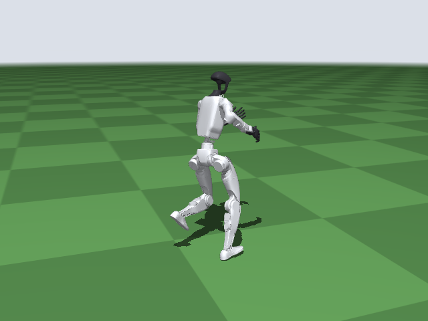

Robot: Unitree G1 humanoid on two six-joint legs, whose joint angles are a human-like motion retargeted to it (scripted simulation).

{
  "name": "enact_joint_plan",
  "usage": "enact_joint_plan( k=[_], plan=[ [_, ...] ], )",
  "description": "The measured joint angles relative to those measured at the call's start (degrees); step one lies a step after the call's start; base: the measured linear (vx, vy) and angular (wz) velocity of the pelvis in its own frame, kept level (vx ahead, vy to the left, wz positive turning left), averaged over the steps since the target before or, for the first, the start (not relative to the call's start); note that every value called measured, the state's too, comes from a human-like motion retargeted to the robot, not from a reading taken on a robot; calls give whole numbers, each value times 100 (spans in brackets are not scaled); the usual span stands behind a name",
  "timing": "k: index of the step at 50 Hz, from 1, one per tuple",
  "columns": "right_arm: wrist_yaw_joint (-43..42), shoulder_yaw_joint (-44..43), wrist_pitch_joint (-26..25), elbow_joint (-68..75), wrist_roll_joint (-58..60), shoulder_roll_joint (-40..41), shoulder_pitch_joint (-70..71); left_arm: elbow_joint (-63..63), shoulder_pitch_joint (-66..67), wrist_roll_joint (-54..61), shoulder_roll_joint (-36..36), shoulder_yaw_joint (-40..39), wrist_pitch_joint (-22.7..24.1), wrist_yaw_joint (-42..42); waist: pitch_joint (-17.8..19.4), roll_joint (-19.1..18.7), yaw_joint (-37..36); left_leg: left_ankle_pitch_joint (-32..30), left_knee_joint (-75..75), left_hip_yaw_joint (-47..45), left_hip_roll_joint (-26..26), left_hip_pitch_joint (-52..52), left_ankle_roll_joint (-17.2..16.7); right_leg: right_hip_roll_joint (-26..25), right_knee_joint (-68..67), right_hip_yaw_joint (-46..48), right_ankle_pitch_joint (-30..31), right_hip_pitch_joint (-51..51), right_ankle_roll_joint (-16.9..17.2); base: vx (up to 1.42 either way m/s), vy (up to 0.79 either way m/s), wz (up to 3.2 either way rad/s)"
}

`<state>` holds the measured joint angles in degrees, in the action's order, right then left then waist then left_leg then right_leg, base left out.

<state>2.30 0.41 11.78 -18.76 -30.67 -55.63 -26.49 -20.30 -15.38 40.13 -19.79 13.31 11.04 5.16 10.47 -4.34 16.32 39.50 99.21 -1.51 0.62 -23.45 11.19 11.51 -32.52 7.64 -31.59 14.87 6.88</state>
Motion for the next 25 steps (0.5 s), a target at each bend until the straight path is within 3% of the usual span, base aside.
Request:
enact_joint_plan(
  k=[2,5,8,11,13,15,17,22,23,25],
  plan=[
    [-391,678,-9,56,504,41,1389,-293,1117,1449,348,-352,323,413,37,-45,-512,177,416,-404,204,-559,163,81,-255,73,-188,-31,0,62,1,29],
    [-685,1187,23,-735,291,1005,2910,-1389,3027,2496,-652,-1118,287,-69,-318,316,-1594,92,-45,-1226,520,-1135,191,259,350,112,270,-451,-36,77,14,8],
    [-428,1181,42,-1859,291,1638,3606,-2025,4508,2079,-1856,-1961,114,-757,-785,825,-2651,-172,-1613,-2000,586,-1378,126,549,1429,307,1668,-1080,-51,87,37,53],
    [-275,1391,147,-2674,448,1814,4127,-2438,5381,1964,-1912,-2689,262,-959,-947,1023,-3062,-373,-3882,-2637,489,-1065,-42,638,2214,288,3257,-1786,124,93,54,138],
    [-130,1464,244,-2901,532,1893,4277,-2653,5286,1704,-1608,-2931,368,-982,-946,986,-2993,-592,-5880,-2912,203,-614,-280,517,2284,-57,3686,-2089,292,92,52,224],
    [-151,1452,295,-2901,620,2018,4107,-2882,4662,1962,-1177,-2776,490,-688,-768,665,-2891,-973,-7672,-2962,76,61,-746,87,1578,-549,3380,-2267,237,96,45,234],
    [-42,1131,208,-2753,667,1883,3638,-2892,3729,989,-1013,-2750,372,-650,-514,298,-2753,-1024,-8247,-2694,92,551,-947,-281,-302,-656,2659,-1960,90,96,35,245],
    [-592,1129,292,-1263,1050,2032,2803,-1885,295,48,-657,-1636,307,74,-75,298,-1832,487,-7072,-1294,-323,642,43,-167,-5560,-591,702,292,-449,90,16,261],
    [-671,1085,322,-1071,966,2081,2617,-1545,-435,-12,-659,-1399,339,313,14,231,-1549,603,-6999,-1017,-331,737,18,-209,-6212,-540,386,756,-562,99,7,273],
    [-831,919,453,-1082,632,2194,2155,-1361,-1703,989,-366,-700,877,1200,156,-36,-899,489,-7286,-492,-233,1124,-309,-267,-6926,-293,-52,1637,-711,109,7,277]
  ],
)
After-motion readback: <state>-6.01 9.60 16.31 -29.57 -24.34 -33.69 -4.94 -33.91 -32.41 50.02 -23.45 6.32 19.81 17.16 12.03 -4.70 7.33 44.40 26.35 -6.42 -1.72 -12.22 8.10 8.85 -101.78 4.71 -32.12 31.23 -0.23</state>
